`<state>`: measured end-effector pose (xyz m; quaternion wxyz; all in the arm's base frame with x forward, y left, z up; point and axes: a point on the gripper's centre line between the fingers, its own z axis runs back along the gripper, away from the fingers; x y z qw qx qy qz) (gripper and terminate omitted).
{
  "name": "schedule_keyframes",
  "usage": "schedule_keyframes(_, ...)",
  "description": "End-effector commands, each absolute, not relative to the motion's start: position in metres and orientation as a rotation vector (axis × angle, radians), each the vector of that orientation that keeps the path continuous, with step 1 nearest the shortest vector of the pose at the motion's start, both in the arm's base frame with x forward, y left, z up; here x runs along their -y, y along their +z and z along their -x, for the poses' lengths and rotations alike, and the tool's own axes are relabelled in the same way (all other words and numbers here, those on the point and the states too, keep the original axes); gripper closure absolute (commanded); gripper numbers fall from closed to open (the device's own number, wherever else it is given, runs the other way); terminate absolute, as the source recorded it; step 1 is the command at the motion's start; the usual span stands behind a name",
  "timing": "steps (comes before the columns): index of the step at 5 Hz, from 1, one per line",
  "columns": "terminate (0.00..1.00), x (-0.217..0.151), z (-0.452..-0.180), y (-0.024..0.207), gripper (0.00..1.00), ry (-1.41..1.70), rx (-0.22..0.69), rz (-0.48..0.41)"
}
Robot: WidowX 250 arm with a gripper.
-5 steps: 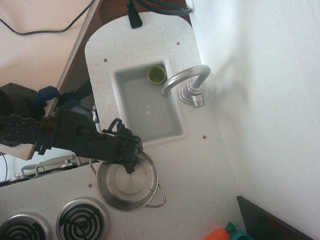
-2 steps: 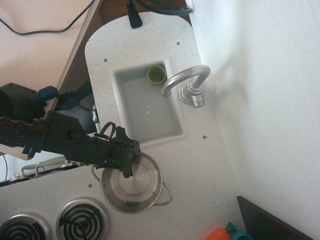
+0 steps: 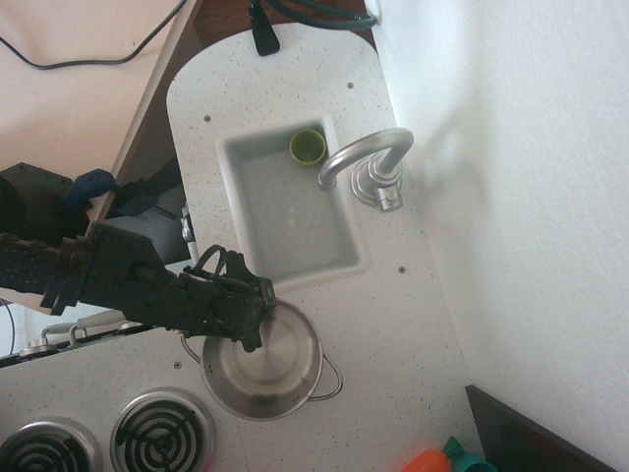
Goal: Pick up pot
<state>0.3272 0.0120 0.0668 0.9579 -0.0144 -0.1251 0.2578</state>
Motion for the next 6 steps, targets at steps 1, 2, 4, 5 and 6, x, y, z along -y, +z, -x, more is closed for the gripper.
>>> schedule_keyframes(1,0.00,-0.014,-0.337,0.113,1.00,0.508,0.387,0.039)
schedule_keyframes(2,0.00,-0.022,-0.346,0.164,1.00,0.515,0.573,0.046)
schedule_keyframes(4,0.00,-0.020,-0.344,0.208,1.00,0.504,0.651,0.058)
schedule_keyframes(5,0.00,-0.020,-0.346,0.208,1.00,0.504,0.649,0.058)
schedule_keyframes(6,0.00,-0.018,-0.346,0.208,1.00,0.500,0.651,0.057)
